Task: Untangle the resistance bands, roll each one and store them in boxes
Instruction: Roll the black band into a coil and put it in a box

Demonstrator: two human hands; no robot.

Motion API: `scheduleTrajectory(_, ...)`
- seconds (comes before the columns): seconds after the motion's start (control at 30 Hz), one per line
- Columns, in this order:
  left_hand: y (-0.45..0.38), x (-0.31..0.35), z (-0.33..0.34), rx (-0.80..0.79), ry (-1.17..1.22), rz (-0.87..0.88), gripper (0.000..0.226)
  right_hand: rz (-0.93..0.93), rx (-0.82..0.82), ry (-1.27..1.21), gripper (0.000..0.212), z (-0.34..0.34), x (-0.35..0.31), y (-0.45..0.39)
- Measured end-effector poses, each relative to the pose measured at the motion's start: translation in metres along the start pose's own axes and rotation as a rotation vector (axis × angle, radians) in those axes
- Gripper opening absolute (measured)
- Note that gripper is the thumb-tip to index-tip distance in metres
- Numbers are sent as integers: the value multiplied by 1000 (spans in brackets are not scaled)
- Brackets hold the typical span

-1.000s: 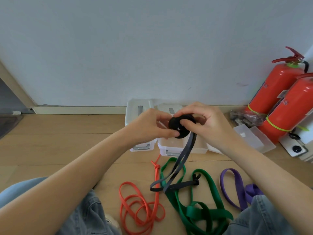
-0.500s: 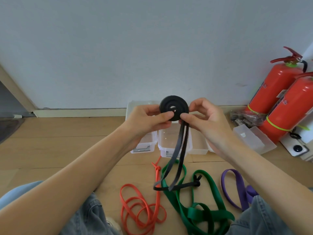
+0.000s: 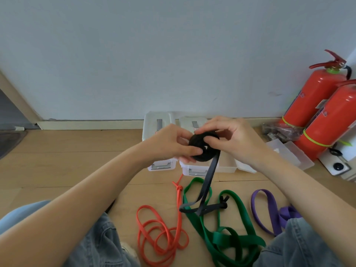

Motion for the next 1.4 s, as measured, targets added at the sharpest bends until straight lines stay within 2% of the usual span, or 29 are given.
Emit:
scheduleTrajectory(0.13, 7, 4, -22, 159, 111, 58, 20, 46, 120, -241, 30, -21, 24, 7)
scheduleTrajectory(0.27, 17, 8, -44, 299, 308, 152, 25, 63, 136, -420, 22, -17, 36, 9)
scheduleTrajectory(0.5, 7, 3, -19, 215, 521, 211, 26, -14, 250, -506, 18, -17, 33, 9)
scheduleTrajectory(0.57, 5, 1, -16, 170, 444, 164, 28, -2, 254, -435, 21, -21, 31, 10)
scheduleTrajectory(0.7, 7, 6, -26, 164, 67, 70, 27, -3, 169, -183, 33, -24, 11, 8)
scheduleTrajectory(0.83, 3, 7, -6, 5, 23, 53, 16, 9, 101, -87, 34, -13, 5, 7)
scheduleTrajectory(1.03, 3, 3, -2, -27, 34, 40, 16, 37, 104, -170, 31, -12, 15, 6)
scheduleTrajectory(1.2, 5, 9, -17, 114, 22, 80, 15, 86, 171, -320, 23, -22, 32, 9)
scheduleTrajectory(1.4, 14, 6, -40, 262, 149, 99, 18, 168, 141, -454, 35, -19, 46, 8)
Point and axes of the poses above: each hand's wrist, its own y-axis away from the middle knuckle, its own z-axis out of the palm, x = y × z, the point moved 10 cm from there along -y, towards the middle knuckle, and after that the axes turned 15 degrees about -x, right-handed, at the moved point
